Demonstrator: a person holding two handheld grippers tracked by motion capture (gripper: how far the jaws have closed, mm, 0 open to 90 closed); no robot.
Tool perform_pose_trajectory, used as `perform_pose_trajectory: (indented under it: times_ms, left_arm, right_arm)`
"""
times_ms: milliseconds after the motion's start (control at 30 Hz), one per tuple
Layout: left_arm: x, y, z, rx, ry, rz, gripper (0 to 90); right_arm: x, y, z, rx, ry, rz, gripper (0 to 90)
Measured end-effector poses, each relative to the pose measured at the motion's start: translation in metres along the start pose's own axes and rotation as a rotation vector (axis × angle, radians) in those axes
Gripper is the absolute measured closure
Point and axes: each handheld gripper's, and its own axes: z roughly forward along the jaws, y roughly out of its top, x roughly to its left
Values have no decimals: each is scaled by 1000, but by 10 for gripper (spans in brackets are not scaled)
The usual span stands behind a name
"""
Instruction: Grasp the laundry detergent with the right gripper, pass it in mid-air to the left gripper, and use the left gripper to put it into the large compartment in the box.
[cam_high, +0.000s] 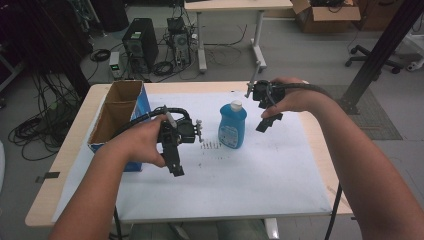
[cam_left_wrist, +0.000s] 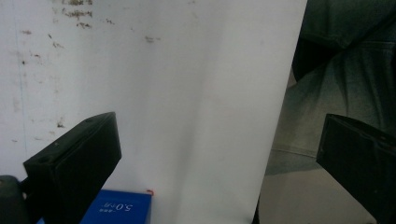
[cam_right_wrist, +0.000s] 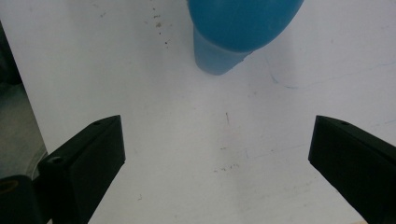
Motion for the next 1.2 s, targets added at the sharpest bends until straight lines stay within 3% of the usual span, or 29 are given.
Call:
perform_pose_trajectory:
  times_ms: [233, 433, 833, 1200]
  left_arm:
    - [0, 1, -4, 3, 10, -2, 2]
    - [1, 3, -2, 9, 9, 1, 2]
    - [0, 2, 3, 15, 2, 3, 2]
    - [-4, -1, 2, 14, 15, -4, 2]
  right_arm:
    - [0, -3, 0, 2, 3, 11, 40]
    - [-1, -7, 2, -28, 1, 22, 40]
    - [-3, -14, 17, -39, 12, 29, 42]
    - [-1, -22, 30, -120, -1, 47, 44]
